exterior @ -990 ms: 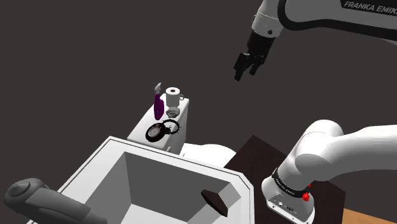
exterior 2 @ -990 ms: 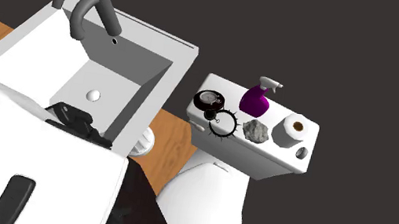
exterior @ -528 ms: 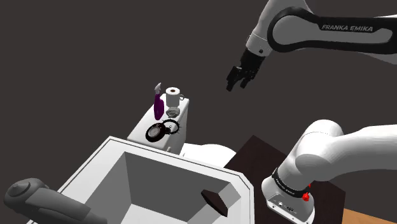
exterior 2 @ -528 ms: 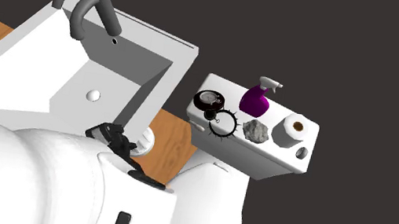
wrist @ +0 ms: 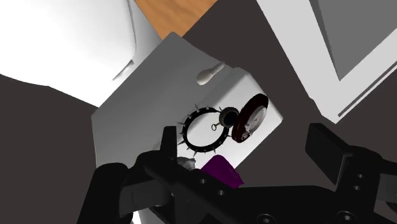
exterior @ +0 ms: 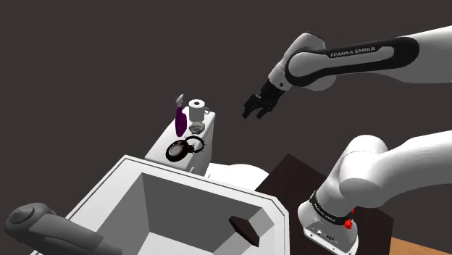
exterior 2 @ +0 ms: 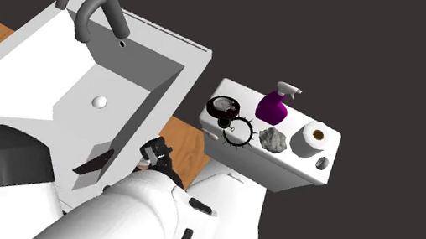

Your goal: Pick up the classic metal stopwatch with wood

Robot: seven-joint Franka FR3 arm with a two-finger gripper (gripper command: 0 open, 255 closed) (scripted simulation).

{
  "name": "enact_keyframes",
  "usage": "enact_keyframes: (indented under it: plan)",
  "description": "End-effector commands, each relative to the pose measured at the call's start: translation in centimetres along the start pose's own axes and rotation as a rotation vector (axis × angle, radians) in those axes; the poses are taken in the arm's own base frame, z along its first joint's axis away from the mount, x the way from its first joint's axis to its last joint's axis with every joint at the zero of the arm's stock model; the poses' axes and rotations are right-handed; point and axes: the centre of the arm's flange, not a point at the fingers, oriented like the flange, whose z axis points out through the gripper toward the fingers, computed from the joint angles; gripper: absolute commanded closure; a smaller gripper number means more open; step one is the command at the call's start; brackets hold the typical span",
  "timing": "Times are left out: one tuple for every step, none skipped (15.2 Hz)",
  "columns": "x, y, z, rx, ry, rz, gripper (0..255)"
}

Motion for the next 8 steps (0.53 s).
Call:
enact_keyframes:
  plan:
    - [0.4, 0.8, 2.7, 0.053, 0.022, 0.025, 0]
    - [0.5, 1.2, 4.0, 0.08, 0.03, 0.035, 0]
    - [0.7, 1.5, 5.3, 0.107, 0.038, 0.046, 0]
    - [0.9, 1.8, 6.6, 0.134, 0.046, 0.056, 0]
    - [1.1, 2.0, 8.0, 0.162, 0.054, 0.066, 0]
    - [1.3, 2.2, 9.3, 0.189, 0.062, 0.076, 0]
    - [1.5, 2.4, 10.7, 0.216, 0.07, 0.087, 0]
    - [1.7, 2.5, 12.0, 0.243, 0.078, 0.097, 0]
